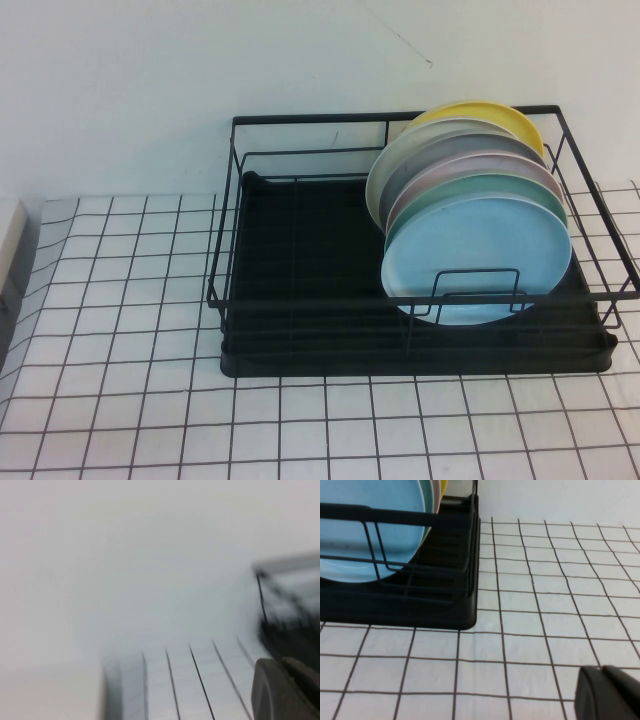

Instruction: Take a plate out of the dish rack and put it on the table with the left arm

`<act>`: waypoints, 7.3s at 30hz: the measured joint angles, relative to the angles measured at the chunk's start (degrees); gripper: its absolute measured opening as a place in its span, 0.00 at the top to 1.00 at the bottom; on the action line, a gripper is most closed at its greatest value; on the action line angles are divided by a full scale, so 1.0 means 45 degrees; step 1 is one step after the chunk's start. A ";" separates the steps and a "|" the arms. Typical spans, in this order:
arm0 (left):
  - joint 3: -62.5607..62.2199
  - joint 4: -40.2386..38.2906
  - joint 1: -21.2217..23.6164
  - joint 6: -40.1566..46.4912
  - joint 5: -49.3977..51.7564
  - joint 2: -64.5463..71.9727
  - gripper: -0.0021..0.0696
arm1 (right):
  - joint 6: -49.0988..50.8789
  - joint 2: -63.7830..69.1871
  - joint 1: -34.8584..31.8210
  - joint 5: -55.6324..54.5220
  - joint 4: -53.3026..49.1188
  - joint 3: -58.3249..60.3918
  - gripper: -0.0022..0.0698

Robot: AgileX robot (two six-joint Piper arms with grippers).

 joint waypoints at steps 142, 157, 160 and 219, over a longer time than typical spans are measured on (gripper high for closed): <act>-1.1713 -1.1710 -0.7187 0.5123 0.5381 1.8361 0.89 | 0.0225 0.0000 0.0000 0.0000 0.0000 0.0000 0.97; -1.0914 -1.3684 -0.7187 0.4758 0.4668 2.1691 0.89 | 0.0225 0.0000 0.0000 0.0000 0.0000 0.0000 0.97; -1.0914 -1.4587 -0.7187 0.5173 0.4418 2.2051 0.89 | 0.0225 0.0000 0.0000 0.0000 0.0000 0.0000 0.97; -0.9787 -1.3255 -0.7242 0.9159 0.2170 1.5512 0.97 | 0.0225 0.0000 0.0000 0.0000 0.0000 0.0000 0.97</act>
